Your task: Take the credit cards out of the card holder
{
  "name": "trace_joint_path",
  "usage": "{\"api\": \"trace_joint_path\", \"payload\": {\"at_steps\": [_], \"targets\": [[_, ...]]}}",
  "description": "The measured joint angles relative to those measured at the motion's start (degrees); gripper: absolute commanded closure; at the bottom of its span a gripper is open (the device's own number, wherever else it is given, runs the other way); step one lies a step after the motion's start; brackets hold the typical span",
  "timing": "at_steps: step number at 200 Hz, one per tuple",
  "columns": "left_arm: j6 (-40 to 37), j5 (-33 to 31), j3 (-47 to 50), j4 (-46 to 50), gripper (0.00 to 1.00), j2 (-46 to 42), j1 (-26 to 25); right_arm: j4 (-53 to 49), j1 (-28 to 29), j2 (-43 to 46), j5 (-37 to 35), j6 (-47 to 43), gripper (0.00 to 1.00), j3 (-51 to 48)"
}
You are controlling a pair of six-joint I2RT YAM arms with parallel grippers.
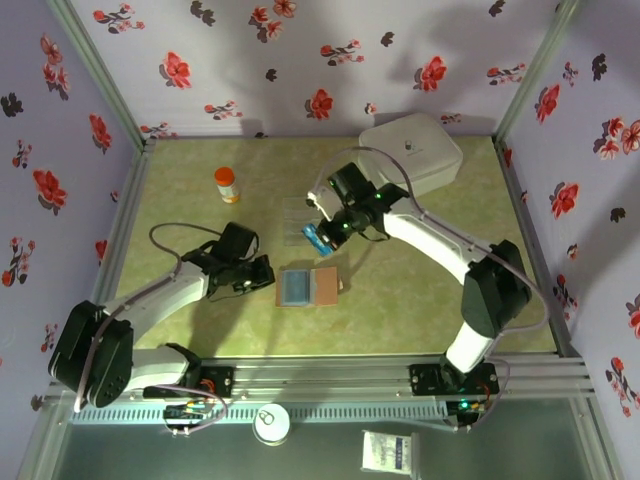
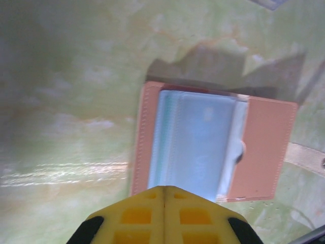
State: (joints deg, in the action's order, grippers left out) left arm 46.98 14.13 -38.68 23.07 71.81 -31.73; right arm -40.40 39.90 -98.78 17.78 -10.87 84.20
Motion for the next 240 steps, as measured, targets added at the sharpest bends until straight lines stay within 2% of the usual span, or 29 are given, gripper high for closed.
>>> {"api": "trace_joint_path", "payload": {"at_steps": [45,85,151,240], "targets": [[-0.70,0.37,2.67,0.42,1.00,-3.10,2.36,-9.73,-0.17,-10.91,-1.73,-19.93,1.00,15.54],[-0.92,0.92,3.91,0.61,1.00,-3.98,3.26,-17.40,-0.48,-21.79,-2.21,-29.64,1.00,30.93],[-1.36,1.36,4.31,0.90,1.00,-3.96,4.57,-25.77,-2.56,-35.36,-1.14,-36.02,1.00,47.84],[-2.23,1.97,4.94,1.03,1.00,-3.80,5.66,-30.34,-3.52,-39.98,1.95,-39.17,1.00,51.41]]}}
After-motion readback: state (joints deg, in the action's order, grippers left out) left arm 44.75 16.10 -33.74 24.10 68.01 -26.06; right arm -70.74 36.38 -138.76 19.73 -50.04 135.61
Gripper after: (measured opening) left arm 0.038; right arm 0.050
